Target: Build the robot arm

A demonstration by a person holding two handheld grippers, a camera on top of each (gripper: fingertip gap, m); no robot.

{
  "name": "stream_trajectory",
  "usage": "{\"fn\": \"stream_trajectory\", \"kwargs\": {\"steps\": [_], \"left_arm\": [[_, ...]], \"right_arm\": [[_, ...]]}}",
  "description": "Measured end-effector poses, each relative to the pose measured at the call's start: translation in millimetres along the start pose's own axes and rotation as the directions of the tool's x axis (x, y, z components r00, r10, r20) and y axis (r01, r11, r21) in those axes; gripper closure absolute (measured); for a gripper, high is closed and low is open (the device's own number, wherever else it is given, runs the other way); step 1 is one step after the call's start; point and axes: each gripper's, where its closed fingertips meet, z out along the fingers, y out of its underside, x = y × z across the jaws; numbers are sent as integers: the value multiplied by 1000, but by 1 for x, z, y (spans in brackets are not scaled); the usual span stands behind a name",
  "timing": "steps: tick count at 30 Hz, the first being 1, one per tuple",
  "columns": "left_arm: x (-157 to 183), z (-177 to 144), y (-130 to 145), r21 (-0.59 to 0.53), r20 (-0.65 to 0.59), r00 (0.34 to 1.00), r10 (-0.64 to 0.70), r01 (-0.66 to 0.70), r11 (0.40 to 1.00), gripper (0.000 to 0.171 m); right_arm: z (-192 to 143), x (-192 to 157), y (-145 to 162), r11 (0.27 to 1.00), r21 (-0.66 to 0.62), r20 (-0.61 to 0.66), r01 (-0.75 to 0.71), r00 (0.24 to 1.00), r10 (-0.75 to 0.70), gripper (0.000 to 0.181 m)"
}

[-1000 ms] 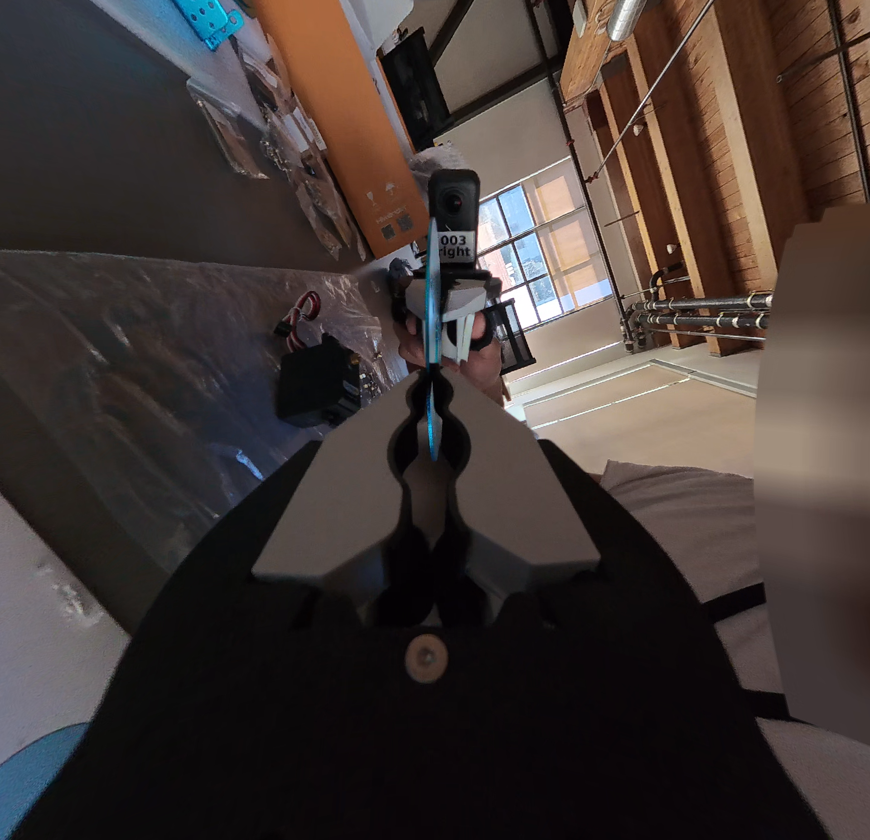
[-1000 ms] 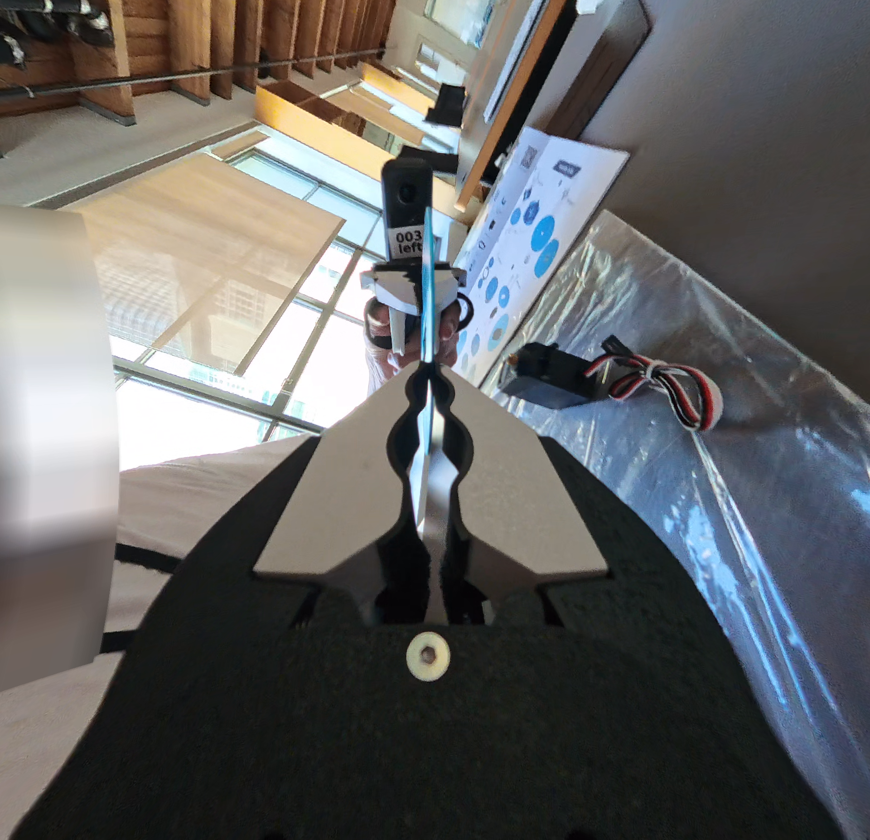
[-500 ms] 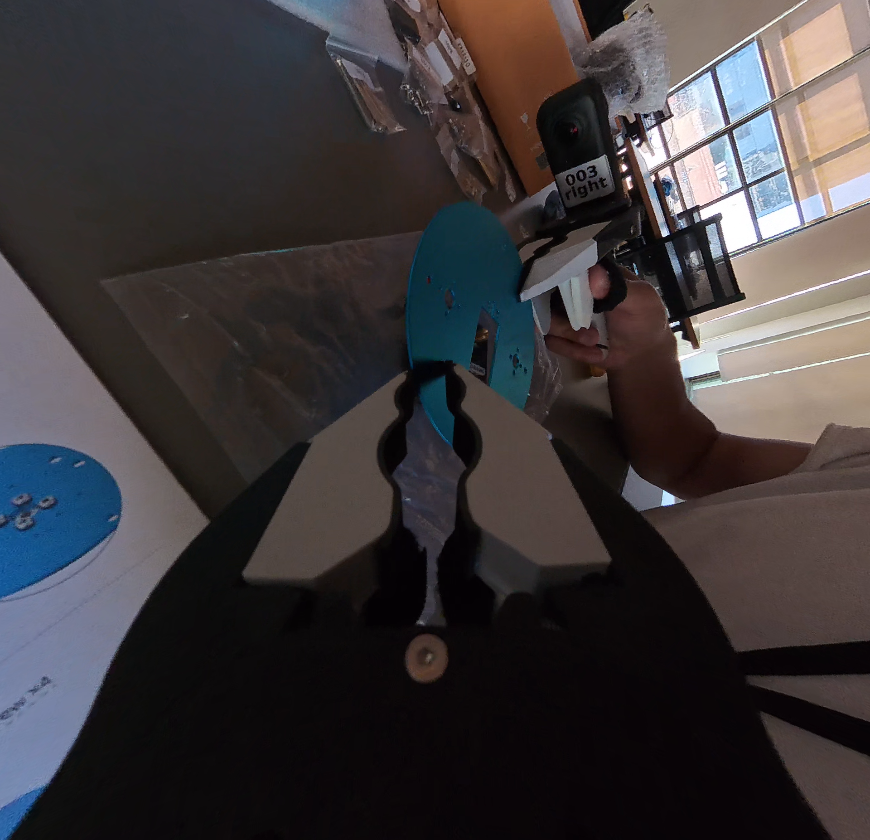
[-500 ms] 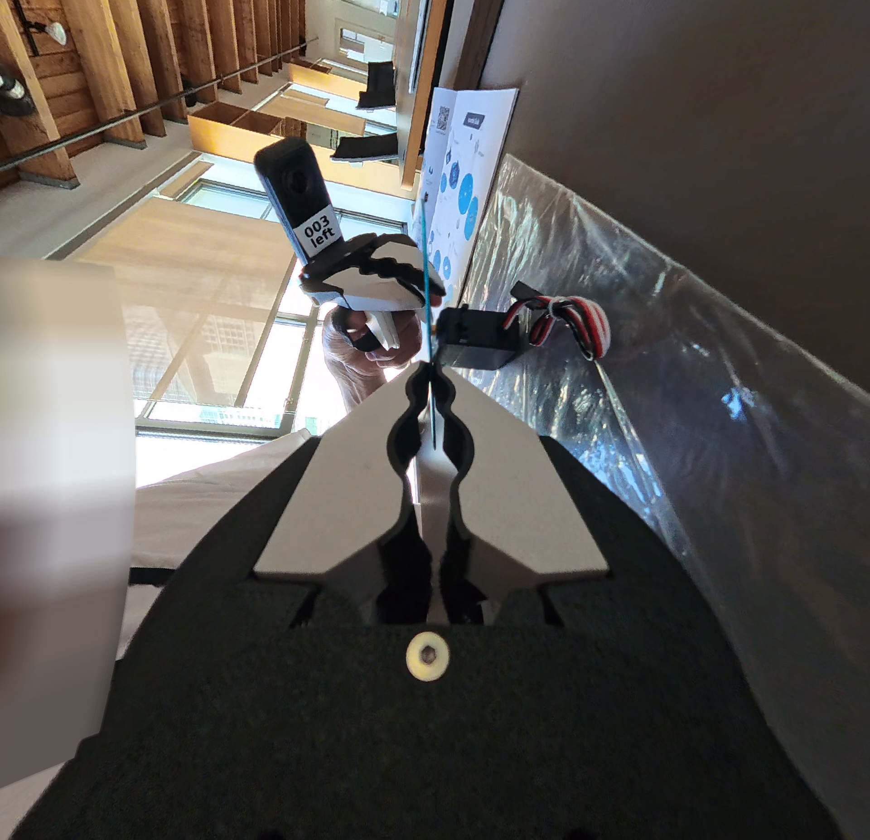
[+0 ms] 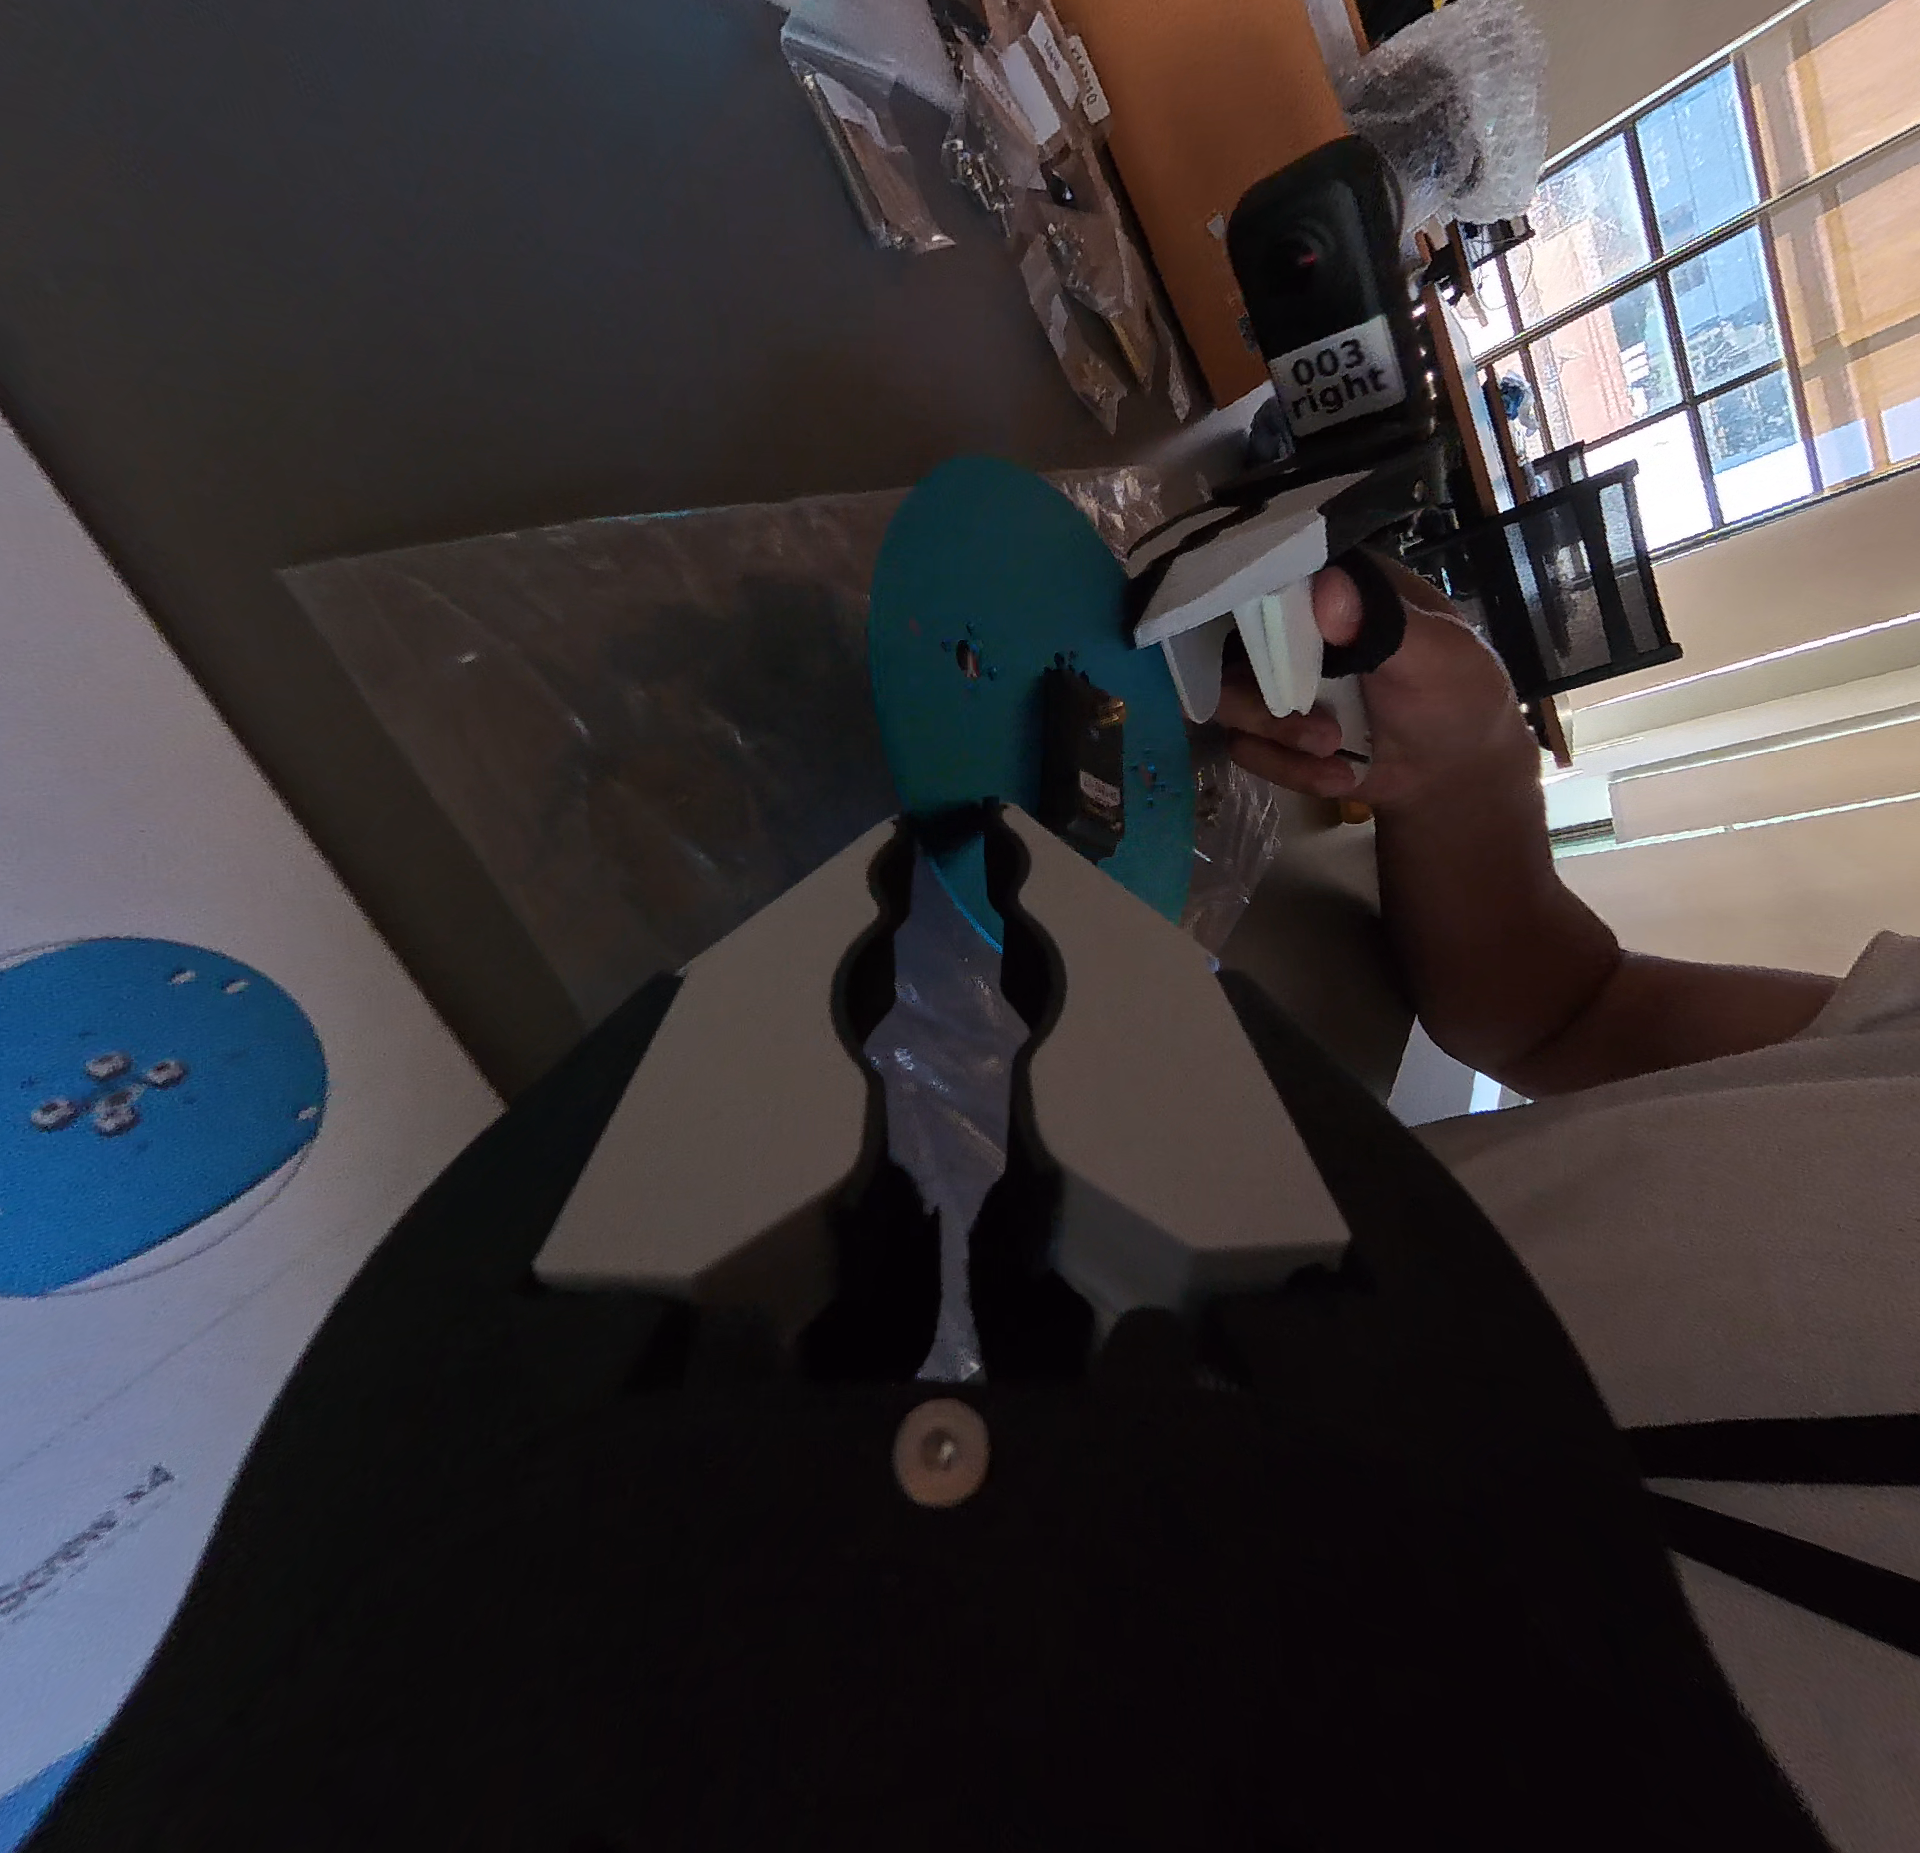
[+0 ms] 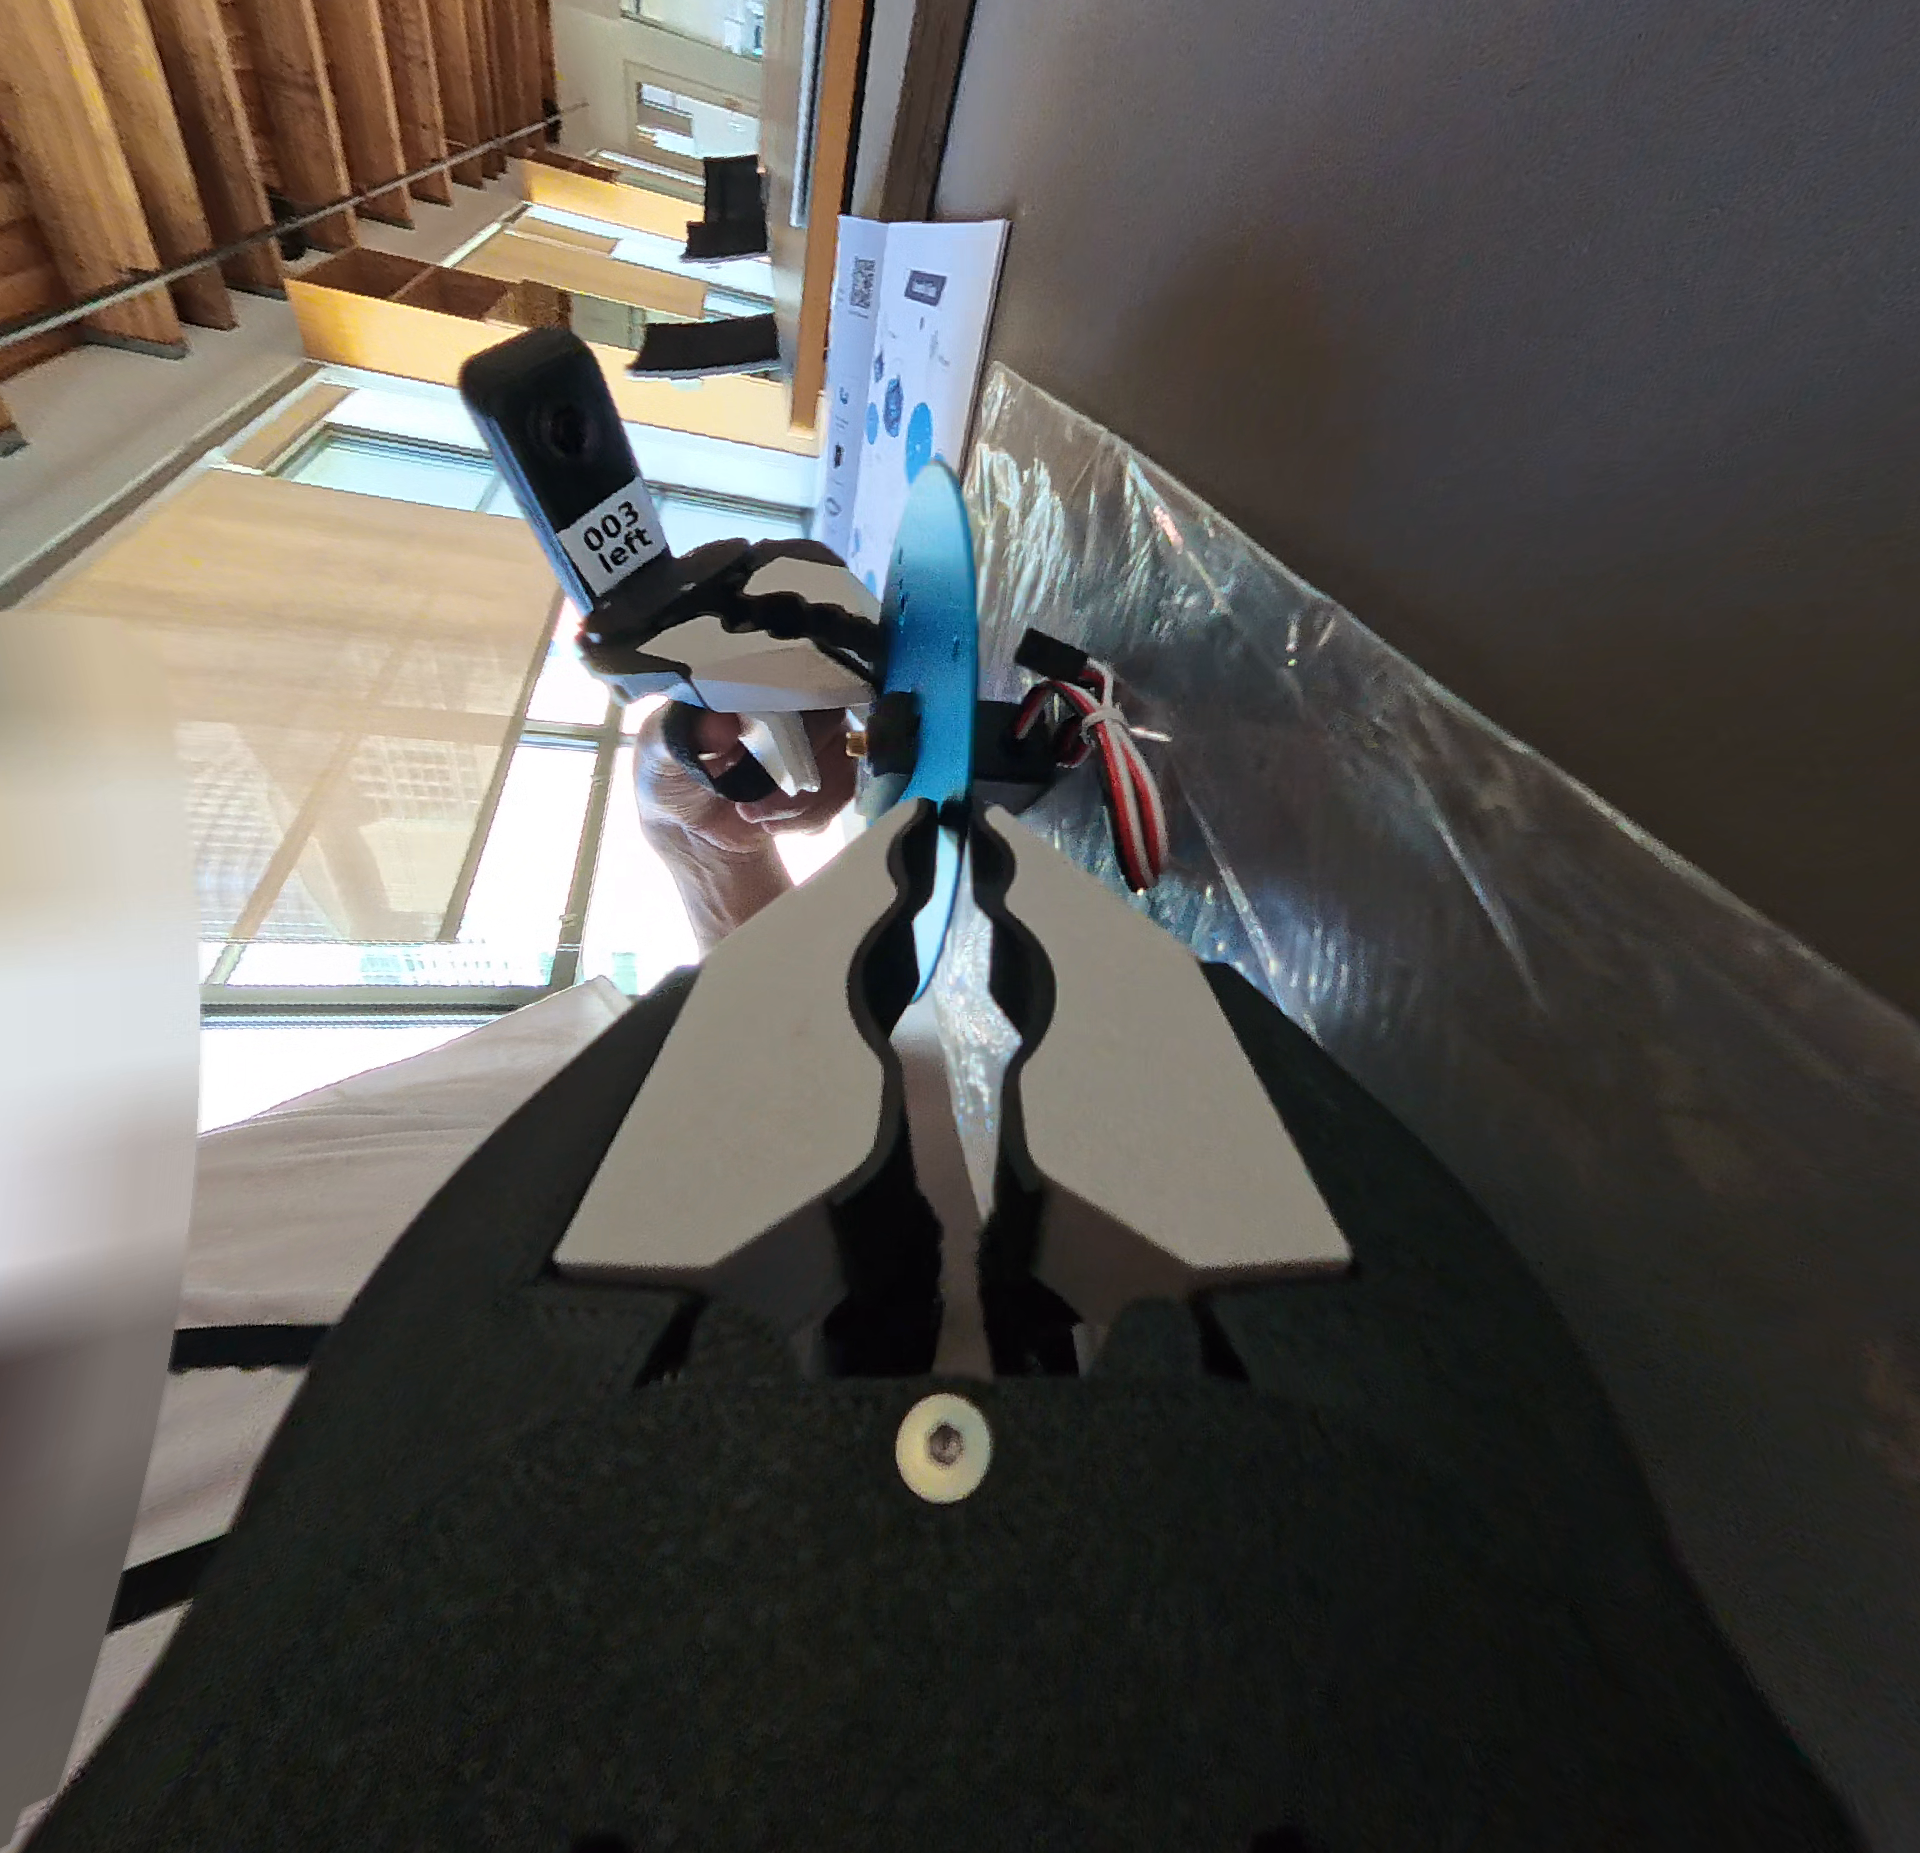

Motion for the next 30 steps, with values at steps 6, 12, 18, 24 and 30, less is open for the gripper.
{"fn": "stream_trajectory", "kwargs": {"steps": [6,12,18,24,30], "left_arm": [[-1,-1,-1,7,6,1000,-1,1,1000,159],[-4,-4,-5,29,25,1000,-2,1,1000,159],[-5,-7,-7,37,52,998,23,-25,999,159],[-1,-15,-16,71,97,991,92,-99,993,154],[17,-47,-2,124,253,912,324,-362,924,148]], "right_arm": [[-6,2,-7,995,33,-75,90,993,-88,170],[-5,1,-5,985,10,-124,172,978,-170,166],[-10,2,-9,981,31,-148,190,972,-183,167],[-20,-10,-17,949,58,-184,309,938,-294,167],[-38,-34,-21,736,29,-324,677,703,-634,166]]}}
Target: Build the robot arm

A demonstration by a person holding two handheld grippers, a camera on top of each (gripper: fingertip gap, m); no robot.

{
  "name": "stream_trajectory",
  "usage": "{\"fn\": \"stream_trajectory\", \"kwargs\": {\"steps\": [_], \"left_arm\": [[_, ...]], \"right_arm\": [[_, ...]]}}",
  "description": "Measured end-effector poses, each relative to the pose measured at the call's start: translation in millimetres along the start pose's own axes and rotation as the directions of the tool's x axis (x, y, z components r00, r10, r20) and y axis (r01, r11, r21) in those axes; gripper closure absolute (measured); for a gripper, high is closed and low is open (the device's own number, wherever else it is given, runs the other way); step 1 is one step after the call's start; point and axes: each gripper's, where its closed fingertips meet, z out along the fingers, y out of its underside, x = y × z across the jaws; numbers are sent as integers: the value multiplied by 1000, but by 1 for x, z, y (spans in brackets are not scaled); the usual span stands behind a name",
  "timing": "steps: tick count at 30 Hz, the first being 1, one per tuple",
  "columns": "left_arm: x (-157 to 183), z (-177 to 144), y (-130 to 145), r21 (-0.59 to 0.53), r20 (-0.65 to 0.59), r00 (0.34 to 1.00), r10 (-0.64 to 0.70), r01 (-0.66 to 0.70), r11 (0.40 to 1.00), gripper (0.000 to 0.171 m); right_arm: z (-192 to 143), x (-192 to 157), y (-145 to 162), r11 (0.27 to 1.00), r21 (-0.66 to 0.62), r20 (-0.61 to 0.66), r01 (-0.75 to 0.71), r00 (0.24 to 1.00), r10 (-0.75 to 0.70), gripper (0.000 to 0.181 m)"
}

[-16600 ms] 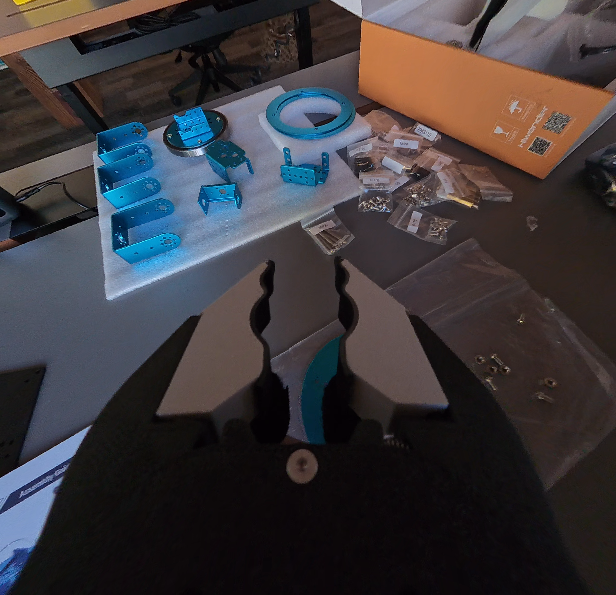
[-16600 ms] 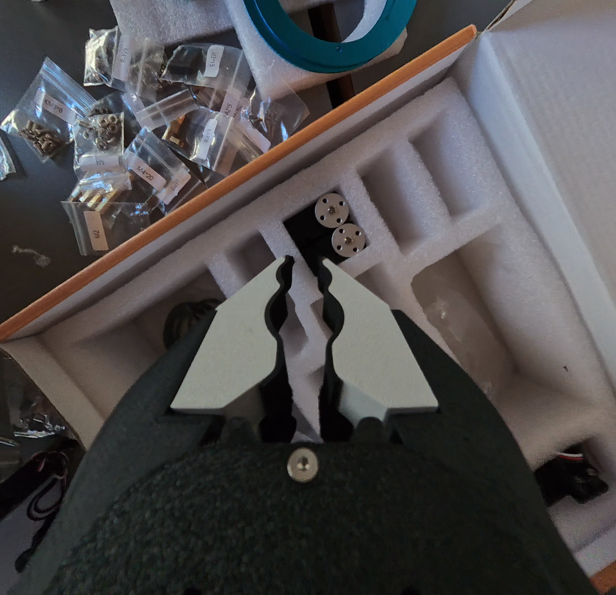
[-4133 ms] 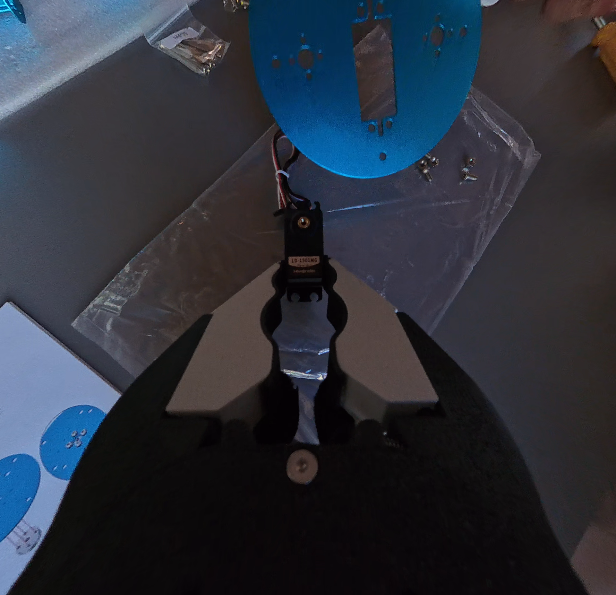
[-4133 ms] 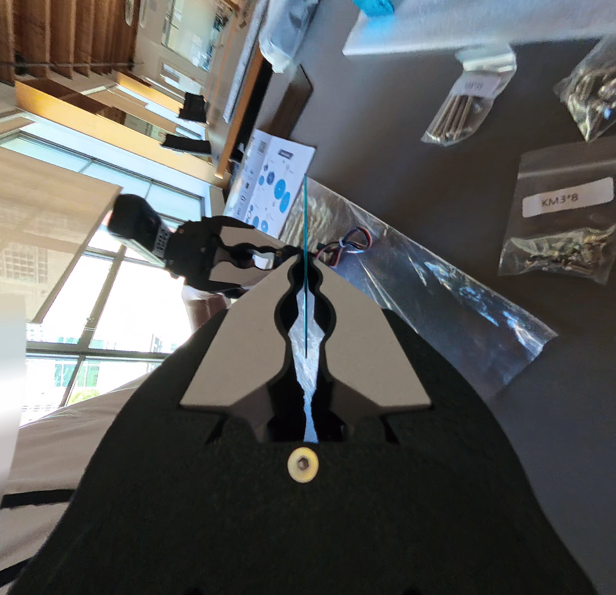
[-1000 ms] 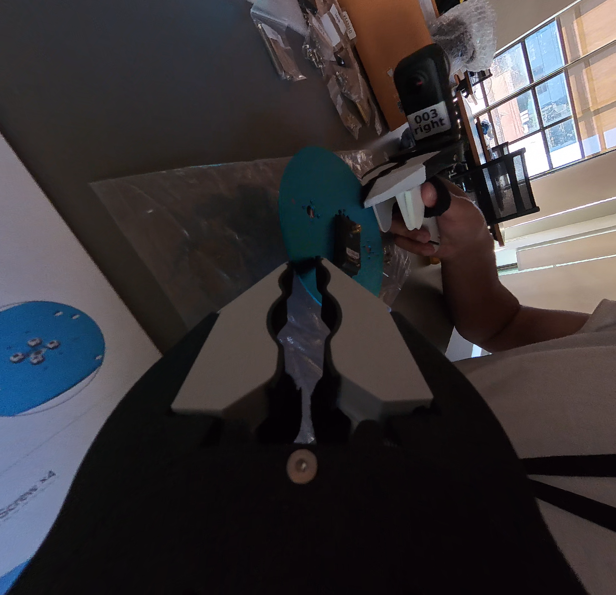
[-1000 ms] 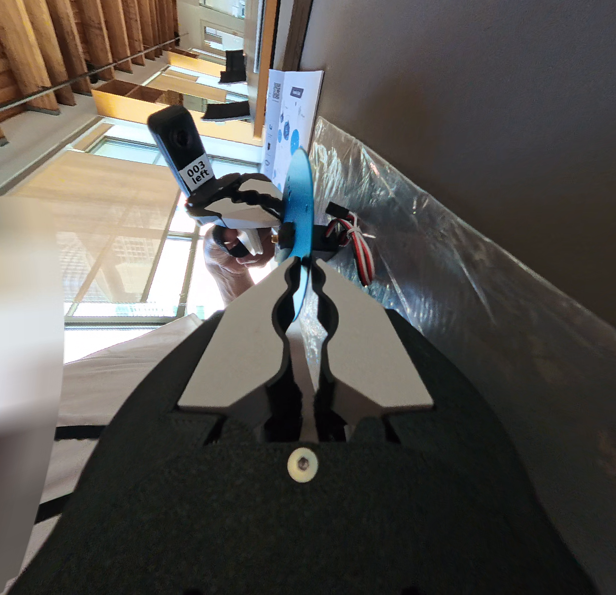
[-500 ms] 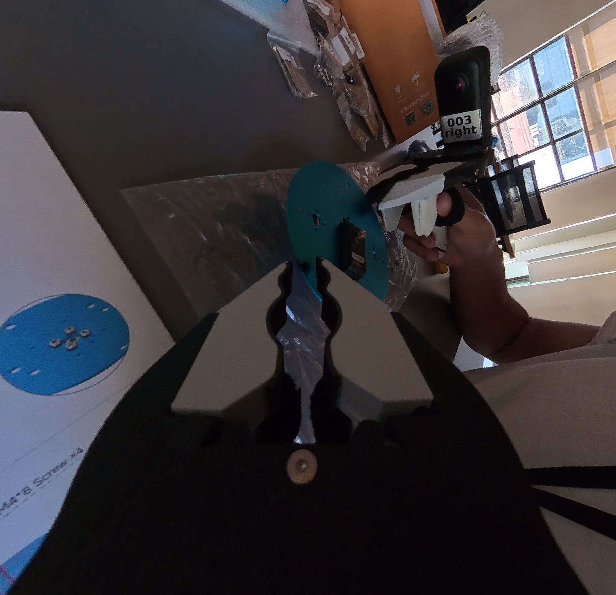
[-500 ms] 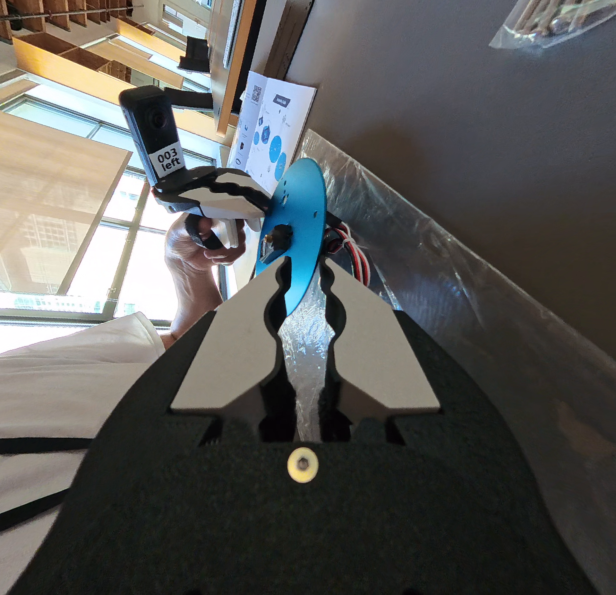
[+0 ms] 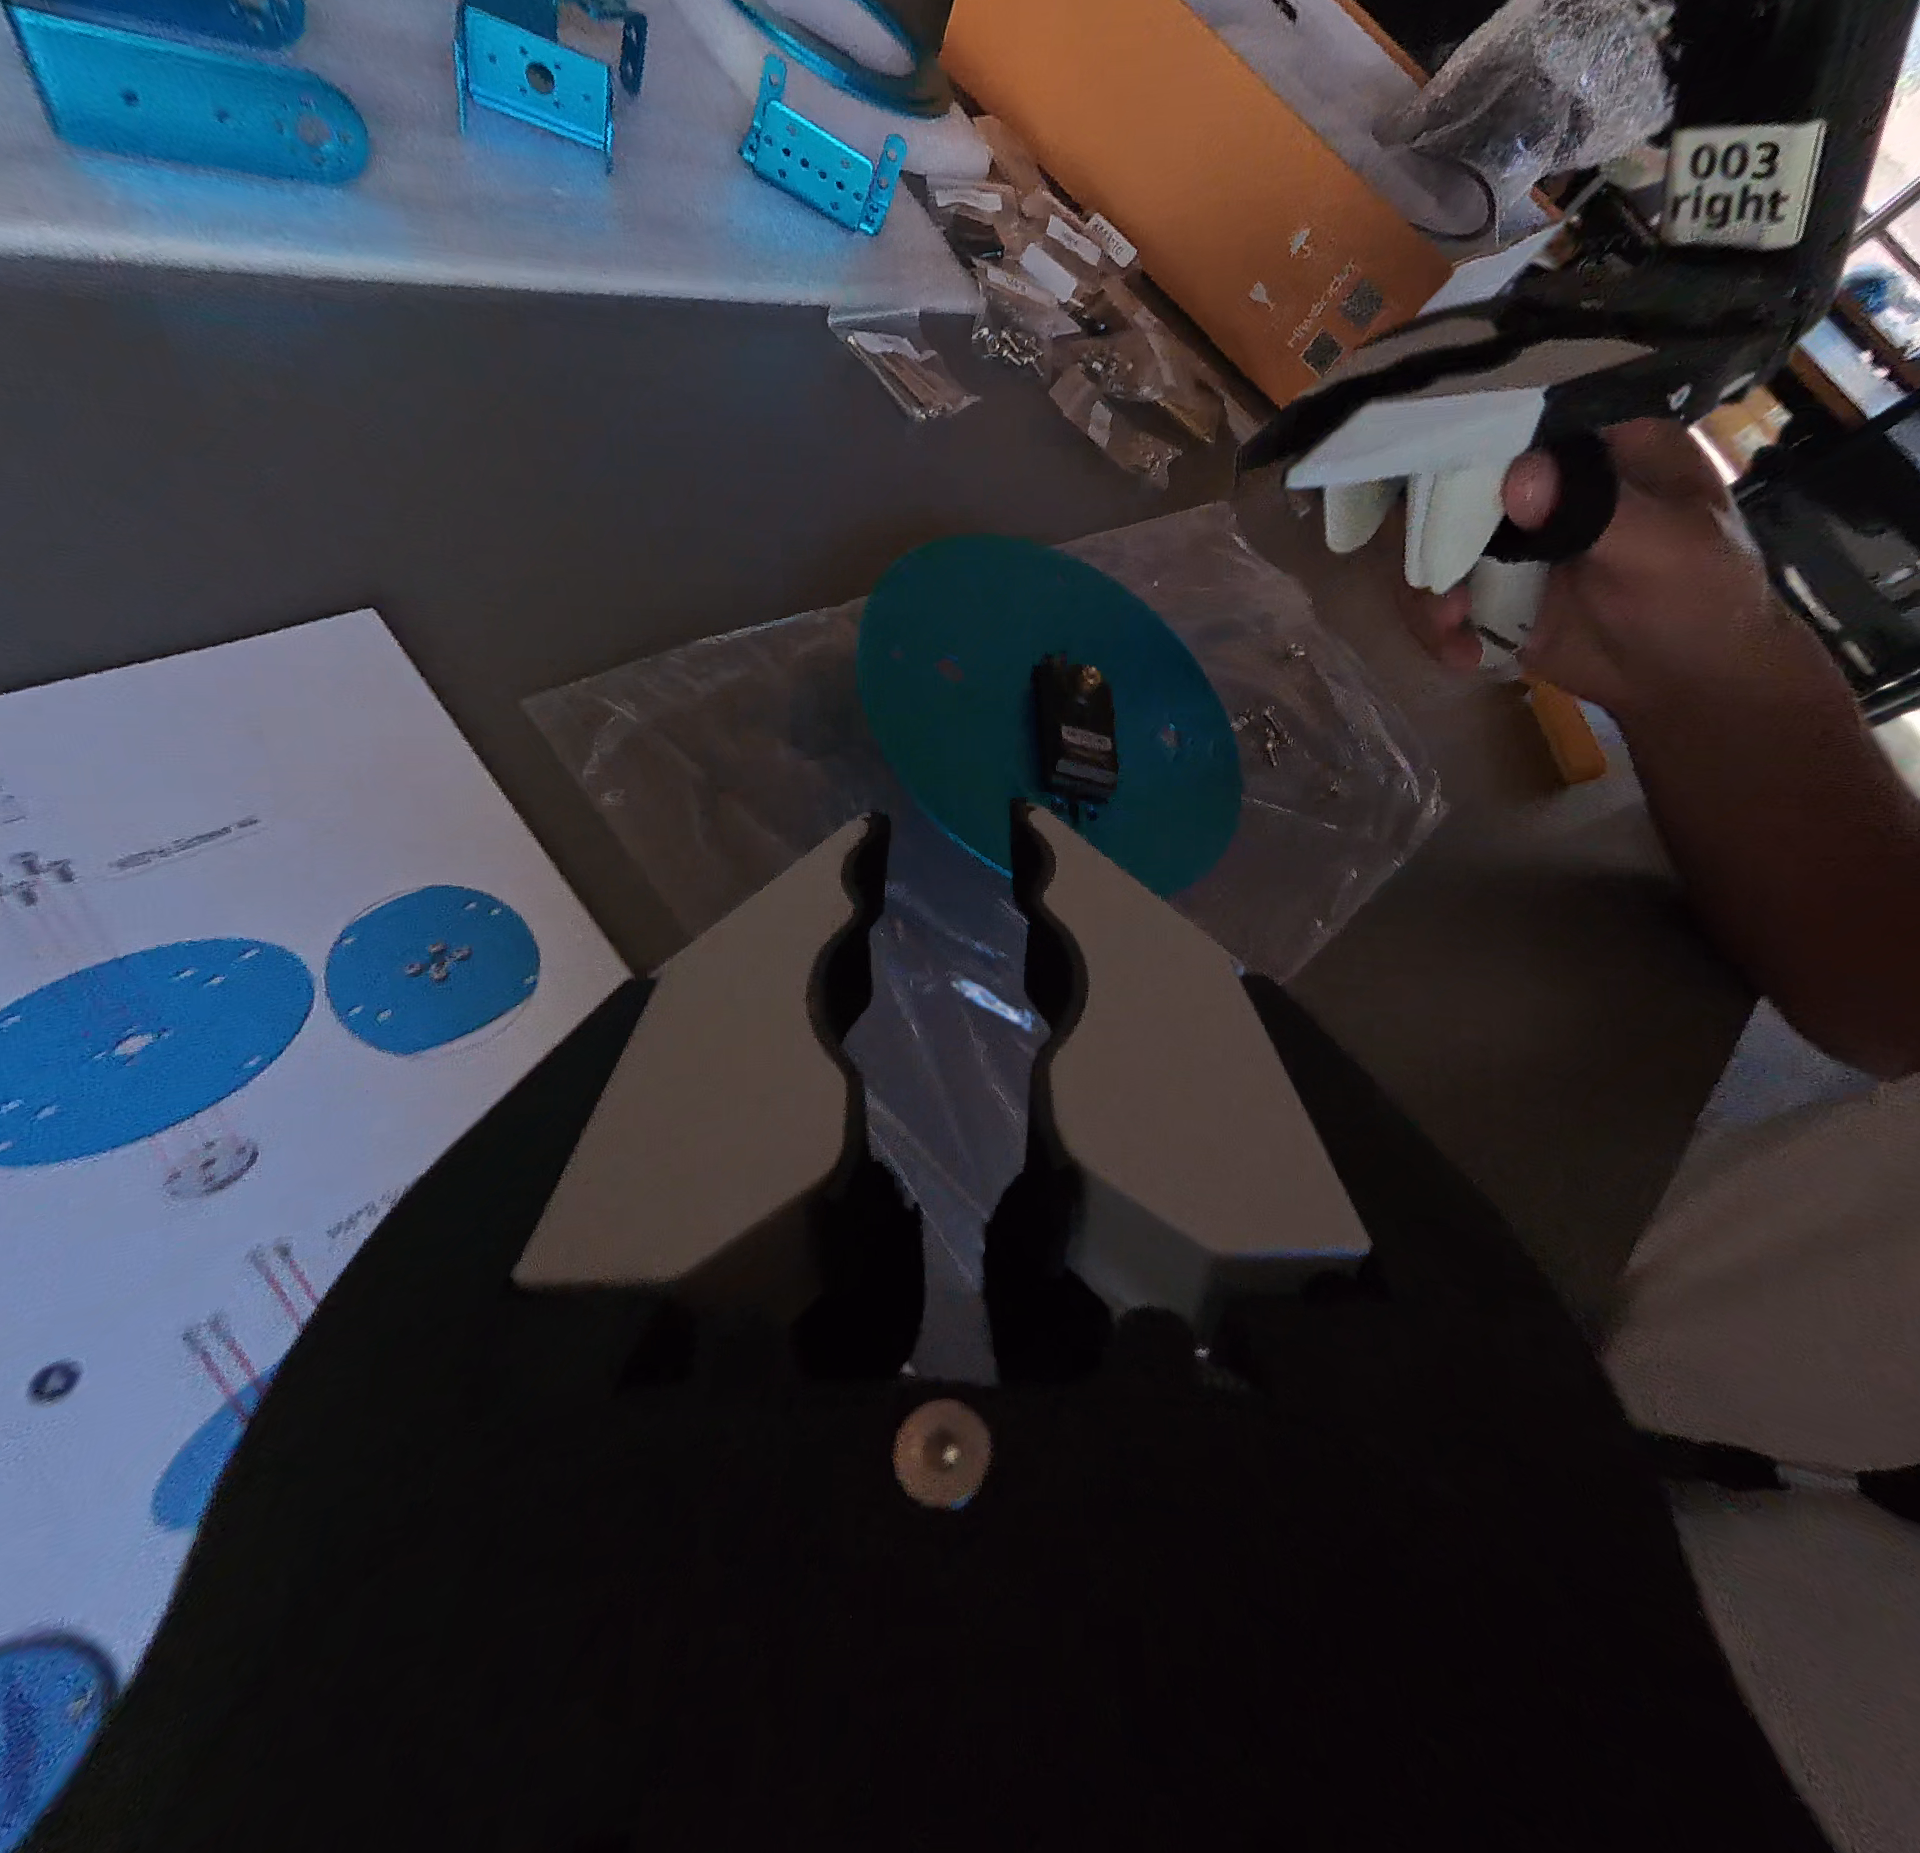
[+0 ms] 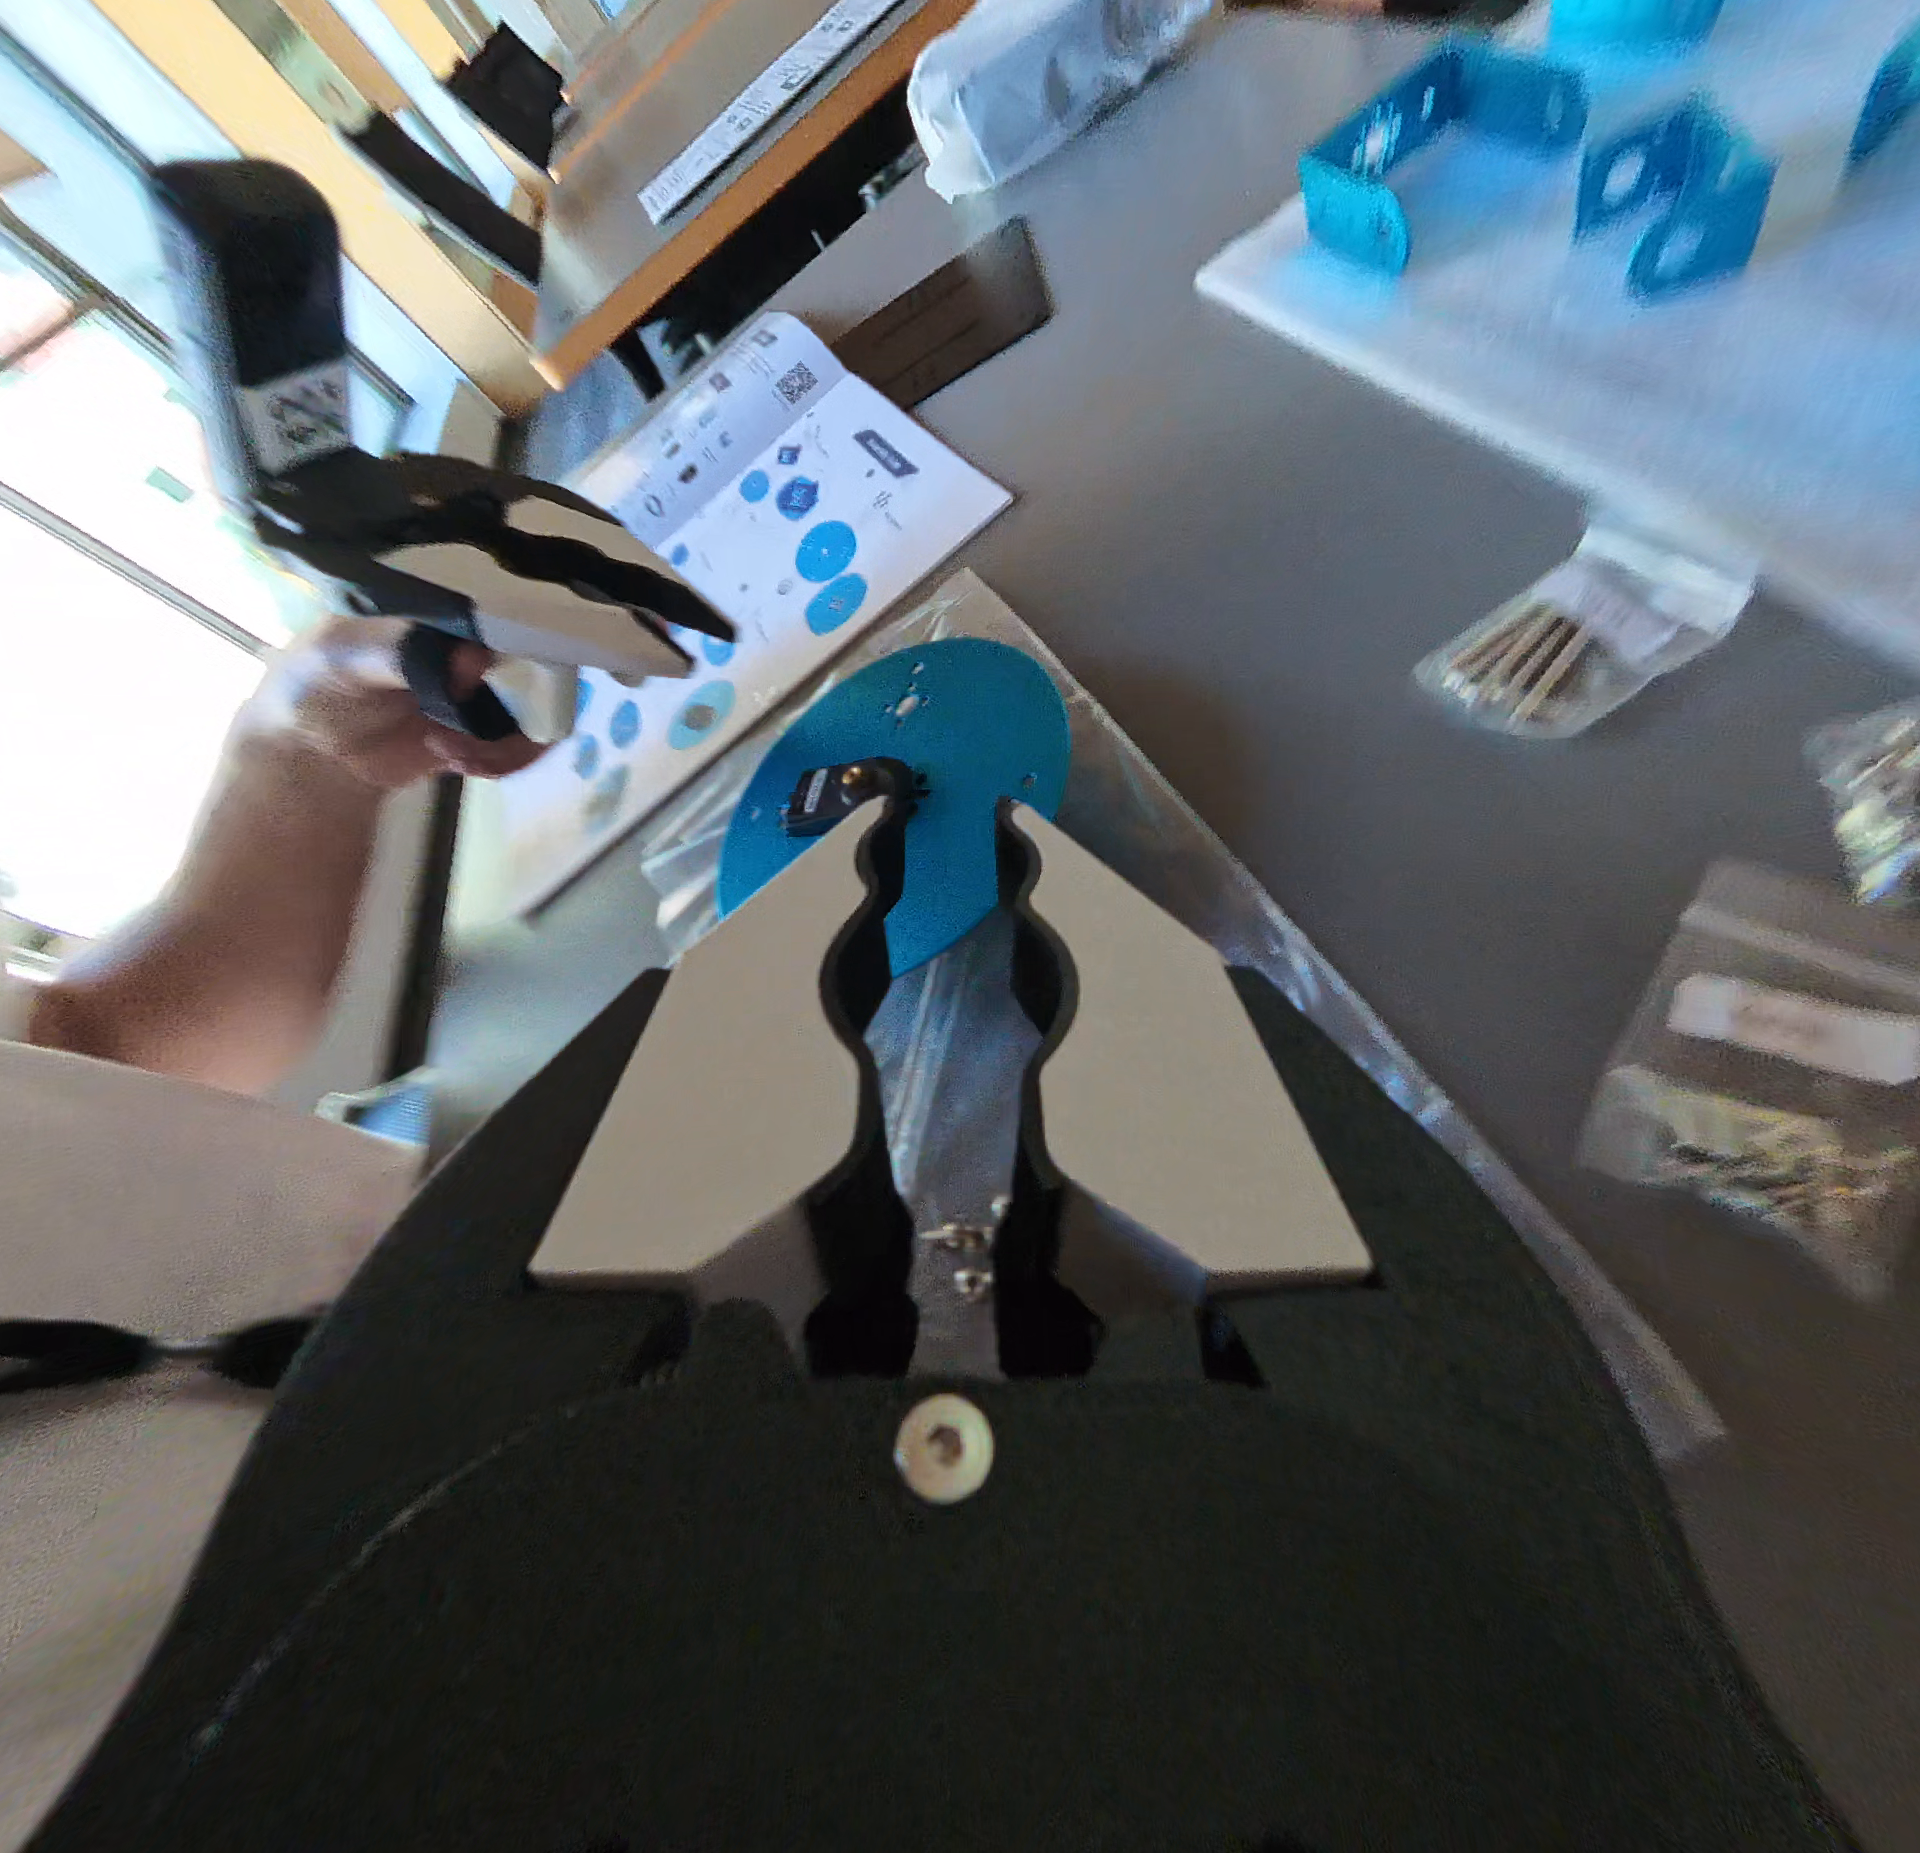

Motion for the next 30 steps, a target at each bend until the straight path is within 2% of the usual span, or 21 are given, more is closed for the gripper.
{"fn": "stream_trajectory", "kwargs": {"steps": [2,4,6,12,16,19,24,30], "left_arm": [[15,-20,7,51,17,998,56,-57,997,148],[32,-40,21,89,9,998,68,-68,994,146],[42,-60,37,121,48,996,77,-82,989,146],[49,-110,94,105,245,955,167,-197,975,145],[55,-132,109,158,255,954,157,-202,967,145],[58,-145,117,181,251,953,168,-216,959,145],[54,-161,141,153,301,931,208,-262,953,145],[58,-173,160,181,293,937,190,-250,951,144]], "right_arm": [[-4,-6,-2,989,19,-39,148,988,-147,161],[-5,-17,7,981,-14,-37,191,981,-192,159],[-3,-34,17,983,-38,-4,179,984,-180,151],[15,-98,53,977,-6,25,215,976,-215,153],[35,-129,79,979,56,12,194,981,-195,151],[37,-152,84,980,133,42,149,987,-155,147],[21,-151,75,943,212,-98,255,966,-239,151],[22,-142,74,943,195,-153,271,958,-244,151]]}}
